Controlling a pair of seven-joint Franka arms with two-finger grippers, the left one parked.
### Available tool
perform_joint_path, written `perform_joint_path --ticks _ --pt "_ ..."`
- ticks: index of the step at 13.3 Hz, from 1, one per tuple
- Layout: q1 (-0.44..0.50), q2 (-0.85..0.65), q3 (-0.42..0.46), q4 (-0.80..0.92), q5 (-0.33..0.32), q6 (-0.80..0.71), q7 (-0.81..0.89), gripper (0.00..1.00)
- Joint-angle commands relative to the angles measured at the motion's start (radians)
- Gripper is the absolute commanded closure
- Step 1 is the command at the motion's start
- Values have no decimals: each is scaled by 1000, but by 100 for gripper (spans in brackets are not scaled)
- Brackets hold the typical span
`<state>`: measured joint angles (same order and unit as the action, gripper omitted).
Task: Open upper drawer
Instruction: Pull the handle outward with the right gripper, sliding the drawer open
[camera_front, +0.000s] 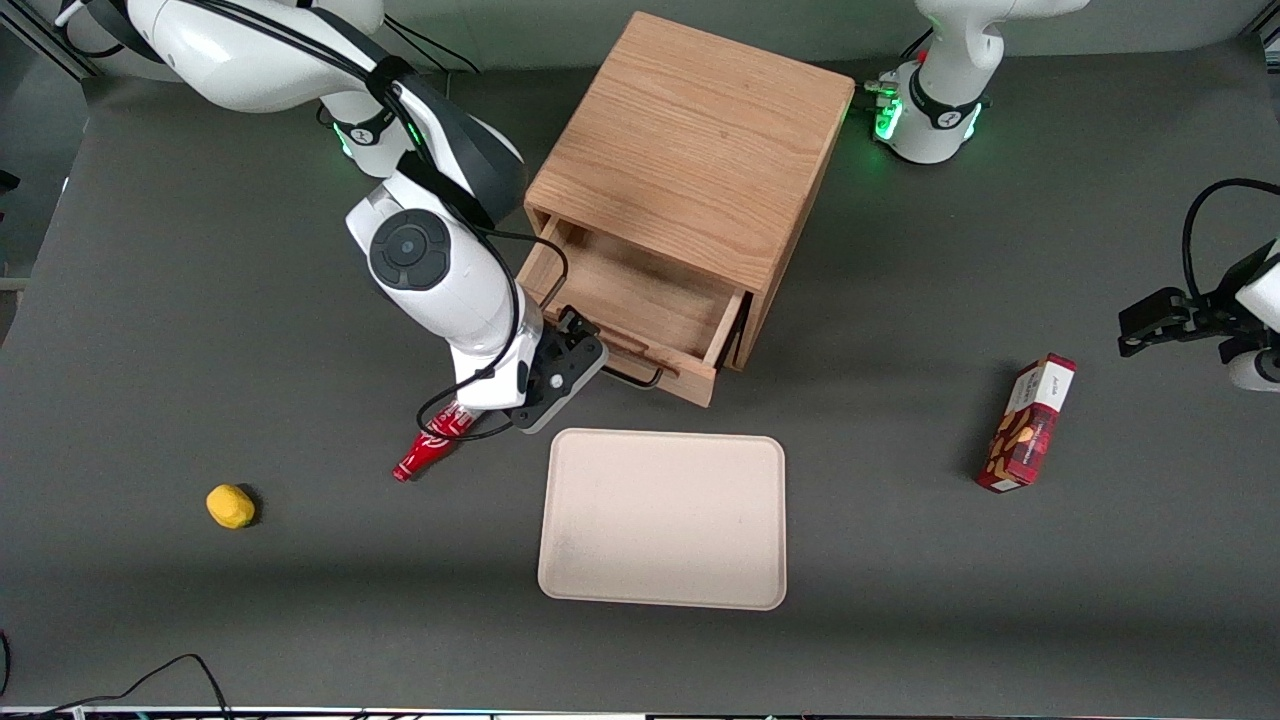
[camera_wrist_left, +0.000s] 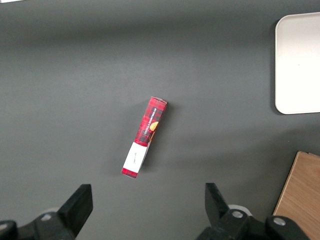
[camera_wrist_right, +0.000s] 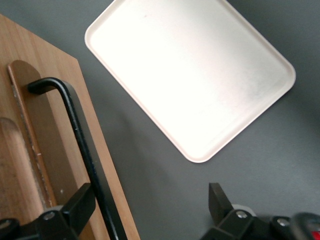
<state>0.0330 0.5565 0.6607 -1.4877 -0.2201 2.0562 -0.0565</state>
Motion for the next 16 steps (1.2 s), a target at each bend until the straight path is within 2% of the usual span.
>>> perform_joint_path --ticks 1,9,16 --pt "2 28 -36 41 -33 13 -54 0" --pt "4 54 -133 112 -36 16 -167 0" --pt "4 72 -150 144 -28 15 -184 0"
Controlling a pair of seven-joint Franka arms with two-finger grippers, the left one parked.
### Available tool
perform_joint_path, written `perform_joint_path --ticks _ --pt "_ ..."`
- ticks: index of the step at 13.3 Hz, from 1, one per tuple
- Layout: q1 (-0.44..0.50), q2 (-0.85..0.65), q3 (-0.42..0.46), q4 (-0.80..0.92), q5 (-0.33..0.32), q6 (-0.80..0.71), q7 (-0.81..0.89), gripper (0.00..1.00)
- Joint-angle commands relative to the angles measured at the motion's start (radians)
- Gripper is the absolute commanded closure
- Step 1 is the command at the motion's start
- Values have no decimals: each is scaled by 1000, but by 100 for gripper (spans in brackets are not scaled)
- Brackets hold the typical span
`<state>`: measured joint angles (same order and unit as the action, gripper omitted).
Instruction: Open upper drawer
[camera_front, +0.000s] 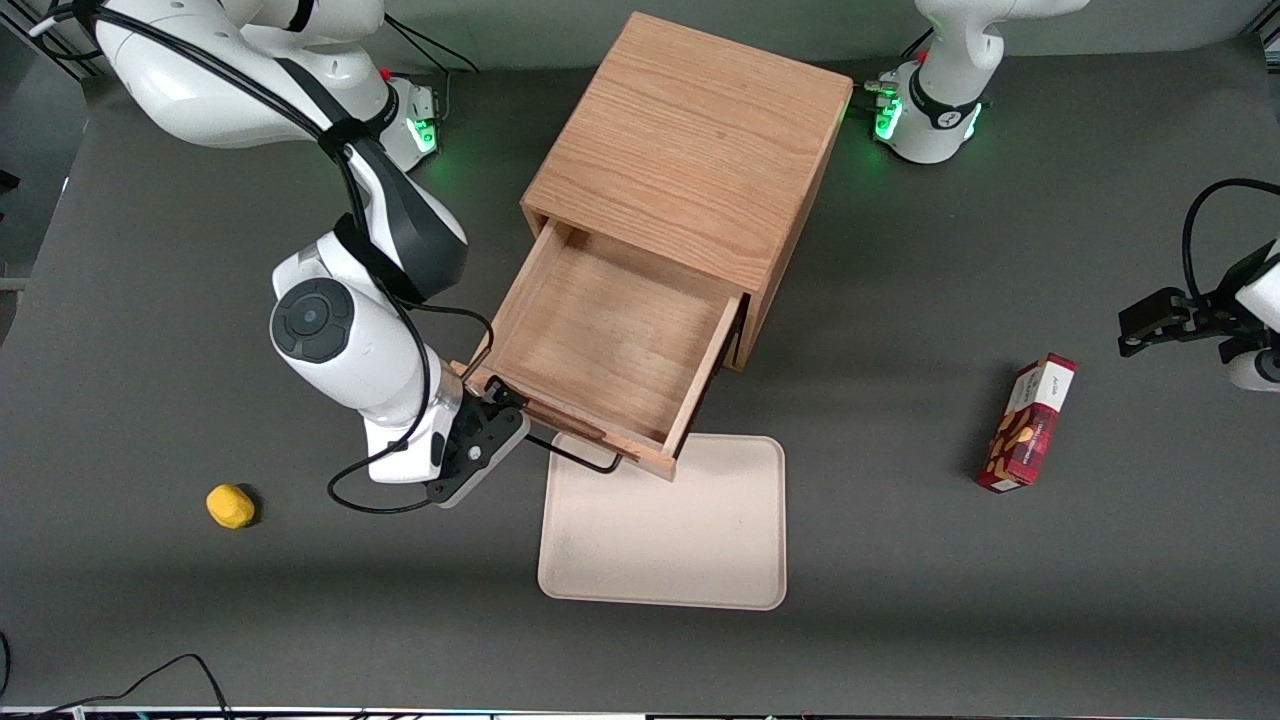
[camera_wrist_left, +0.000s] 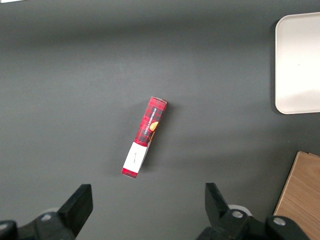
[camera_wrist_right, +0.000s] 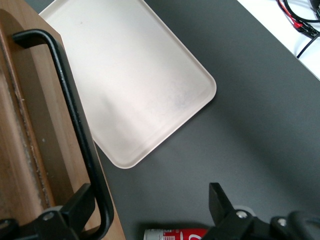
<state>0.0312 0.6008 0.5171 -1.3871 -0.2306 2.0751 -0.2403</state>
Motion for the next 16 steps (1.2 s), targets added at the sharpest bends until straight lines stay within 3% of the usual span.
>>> perform_joint_path --ticks 1,3,6,8,11,14,16 --pt "7 25 -5 43 -10 -4 31 0" --pt "10 14 6 52 26 -16 134 0" --pt "18 -19 8 114 155 -130 289 0" --pt "12 -65 8 141 204 -205 379 0" --pt "-45 -194 -25 142 199 -340 371 0" --pt "-45 -352 -223 128 200 -501 354 0" --pt "-51 -421 -342 94 194 -532 342 0"
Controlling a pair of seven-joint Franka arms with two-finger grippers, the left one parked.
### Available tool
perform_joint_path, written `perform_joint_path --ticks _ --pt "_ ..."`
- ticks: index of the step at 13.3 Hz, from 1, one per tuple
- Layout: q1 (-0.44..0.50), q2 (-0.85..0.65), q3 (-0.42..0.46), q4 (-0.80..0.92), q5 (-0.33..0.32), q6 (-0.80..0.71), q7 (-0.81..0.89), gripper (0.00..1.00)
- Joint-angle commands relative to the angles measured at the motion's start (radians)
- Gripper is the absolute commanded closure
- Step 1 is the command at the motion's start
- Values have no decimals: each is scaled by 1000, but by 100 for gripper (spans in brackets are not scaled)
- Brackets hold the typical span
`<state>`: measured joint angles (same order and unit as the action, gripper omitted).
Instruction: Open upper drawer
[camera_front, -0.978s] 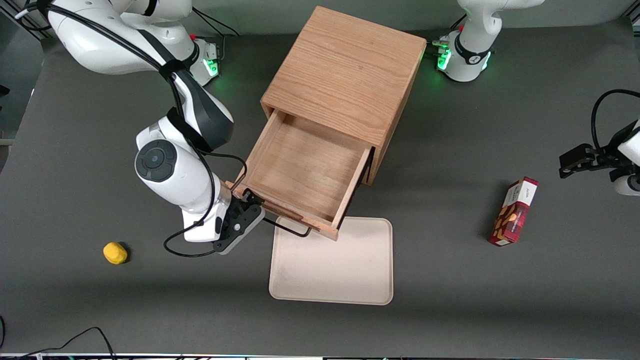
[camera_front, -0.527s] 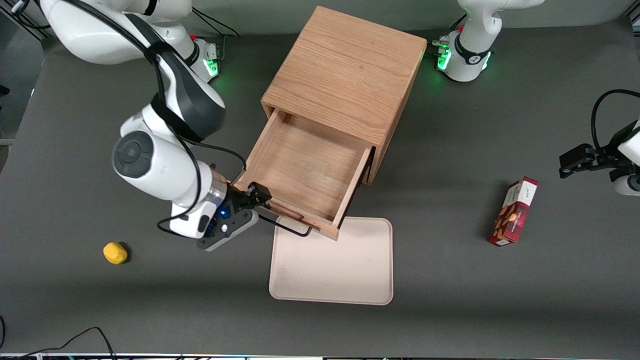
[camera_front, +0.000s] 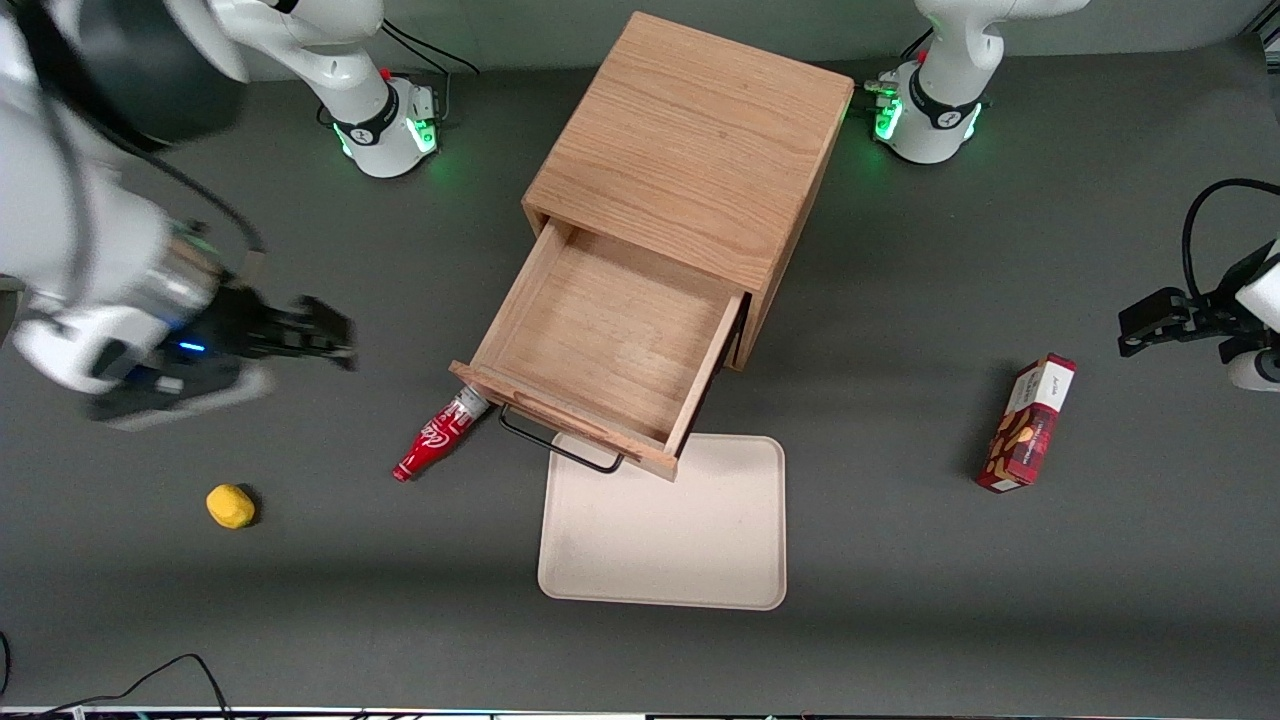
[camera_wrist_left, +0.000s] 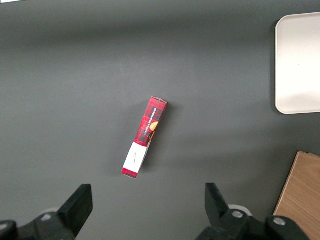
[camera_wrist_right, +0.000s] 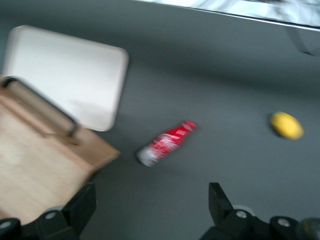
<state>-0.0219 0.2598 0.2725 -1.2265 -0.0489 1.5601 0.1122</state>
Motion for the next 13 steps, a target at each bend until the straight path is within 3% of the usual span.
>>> perform_joint_path --ticks 1,3,6,9,13 --pt "0 -120 -146 -100 18 -17 -64 0" --pt "0 -200 -254 -180 30 -8 -106 0" --pt "-18 -260 -341 -278 46 53 -108 0" --pt "-44 -332 -349 -440 66 182 -95 0" --pt "-42 -352 -354 -472 67 184 -53 0"
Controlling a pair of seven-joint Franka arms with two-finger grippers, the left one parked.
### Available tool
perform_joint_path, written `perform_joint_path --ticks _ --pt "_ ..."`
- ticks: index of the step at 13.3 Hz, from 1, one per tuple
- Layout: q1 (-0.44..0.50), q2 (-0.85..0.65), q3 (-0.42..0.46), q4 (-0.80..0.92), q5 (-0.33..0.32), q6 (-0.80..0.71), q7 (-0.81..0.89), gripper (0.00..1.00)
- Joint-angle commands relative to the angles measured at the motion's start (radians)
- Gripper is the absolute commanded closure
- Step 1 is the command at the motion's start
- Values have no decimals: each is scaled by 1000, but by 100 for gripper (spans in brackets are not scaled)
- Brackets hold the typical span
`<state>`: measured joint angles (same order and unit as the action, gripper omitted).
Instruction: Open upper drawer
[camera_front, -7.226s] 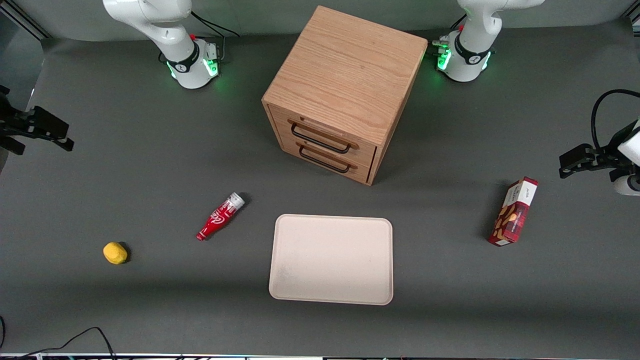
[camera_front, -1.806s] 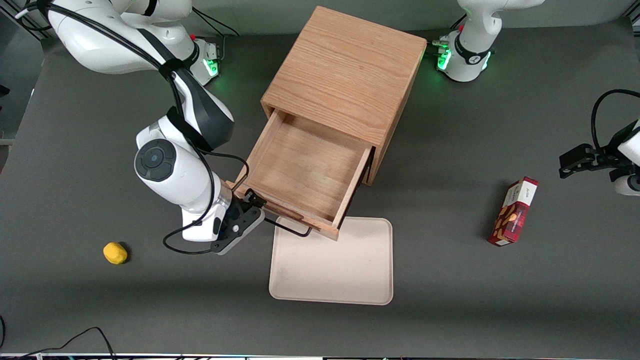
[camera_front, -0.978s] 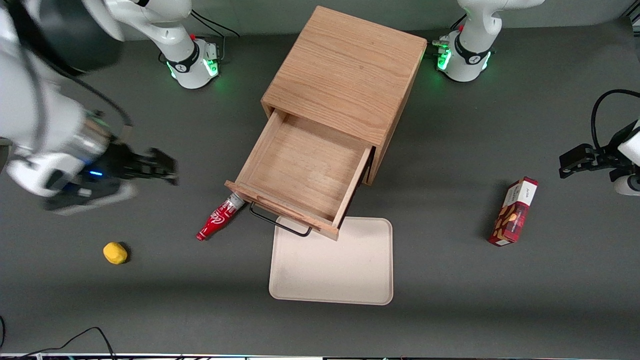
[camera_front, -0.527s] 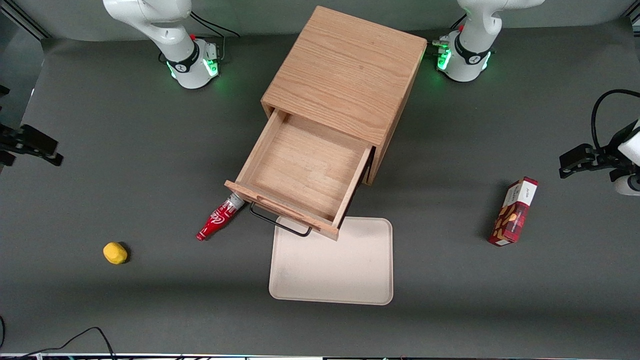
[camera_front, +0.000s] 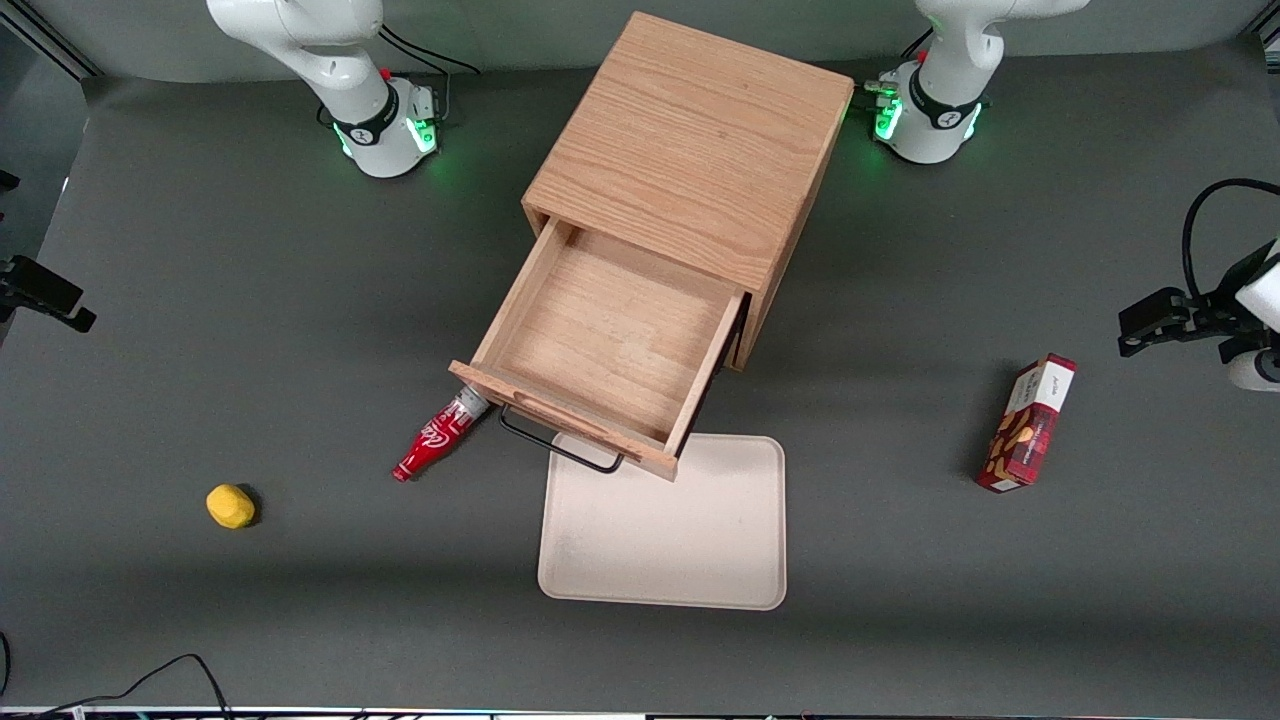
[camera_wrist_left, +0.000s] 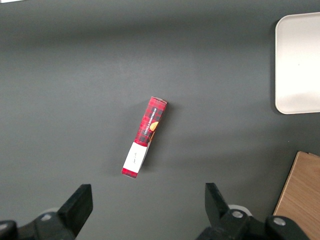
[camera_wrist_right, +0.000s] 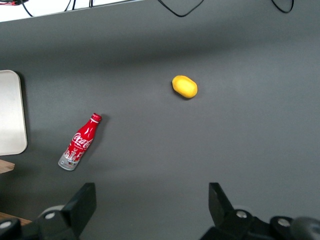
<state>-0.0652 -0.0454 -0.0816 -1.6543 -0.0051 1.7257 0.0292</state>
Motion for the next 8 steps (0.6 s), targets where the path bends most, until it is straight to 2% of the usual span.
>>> perform_joint_path --ticks 1,8 --pt "4 -41 0 -30 22 17 31 0" --pt "13 -21 9 18 17 14 20 0"
